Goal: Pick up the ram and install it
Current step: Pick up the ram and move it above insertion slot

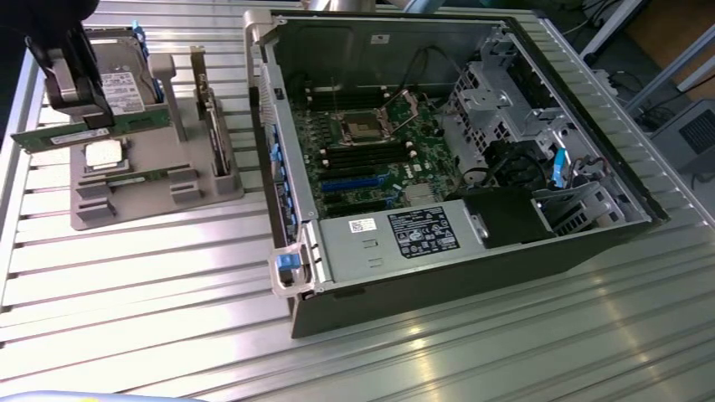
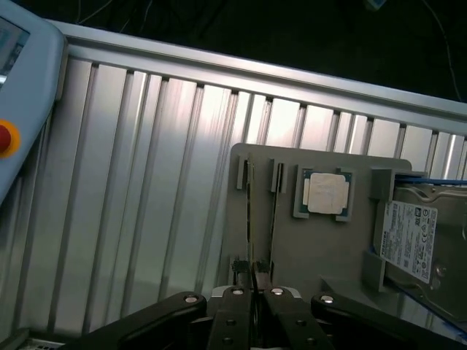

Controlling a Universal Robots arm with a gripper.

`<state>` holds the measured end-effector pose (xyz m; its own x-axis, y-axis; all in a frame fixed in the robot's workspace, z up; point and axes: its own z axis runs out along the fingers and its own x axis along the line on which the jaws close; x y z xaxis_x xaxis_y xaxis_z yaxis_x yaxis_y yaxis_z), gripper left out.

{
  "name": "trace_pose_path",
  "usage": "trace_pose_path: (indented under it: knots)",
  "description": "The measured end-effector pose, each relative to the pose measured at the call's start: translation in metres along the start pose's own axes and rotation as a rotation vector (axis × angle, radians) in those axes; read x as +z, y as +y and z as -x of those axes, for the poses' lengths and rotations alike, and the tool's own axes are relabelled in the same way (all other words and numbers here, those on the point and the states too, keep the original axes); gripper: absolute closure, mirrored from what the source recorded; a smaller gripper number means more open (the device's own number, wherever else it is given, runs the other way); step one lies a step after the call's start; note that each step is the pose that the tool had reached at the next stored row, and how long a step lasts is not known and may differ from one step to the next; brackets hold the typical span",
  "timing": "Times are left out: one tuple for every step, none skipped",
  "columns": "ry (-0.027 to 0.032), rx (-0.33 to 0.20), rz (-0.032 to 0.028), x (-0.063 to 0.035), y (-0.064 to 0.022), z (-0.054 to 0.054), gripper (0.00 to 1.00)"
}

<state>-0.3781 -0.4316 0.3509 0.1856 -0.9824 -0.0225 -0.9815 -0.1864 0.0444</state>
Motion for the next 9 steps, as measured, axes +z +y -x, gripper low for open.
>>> trace_pose_path:
  knots:
    - [0.0000, 0.000, 0.0000, -0.0010, 0.0000, 0.000, 0.87]
    - [0.0000, 0.000, 0.0000, -0.0023, 0.0001, 0.000, 0.87]
    - [0.0000, 0.000, 0.0000, -0.0040, 0.0002, 0.000, 0.87]
    - [0.0000, 0.000, 0.0000, -0.0055, 0.0003, 0.000, 0.87]
    - [0.0000, 0.000, -0.0001, -0.0066, 0.0003, 0.000, 0.87]
    - [0.0000, 0.000, 0.0001, -0.0083, 0.0004, 0.000, 0.87]
    - [0.0000, 0.000, 0.0001, -0.0094, 0.0004, 0.000, 0.87]
    - [0.0000, 0.000, 0.0001, -0.0113, 0.0005, 0.000, 0.87]
    - [0.0000, 0.000, 0.0000, -0.0124, 0.0006, 0.000, 0.87]
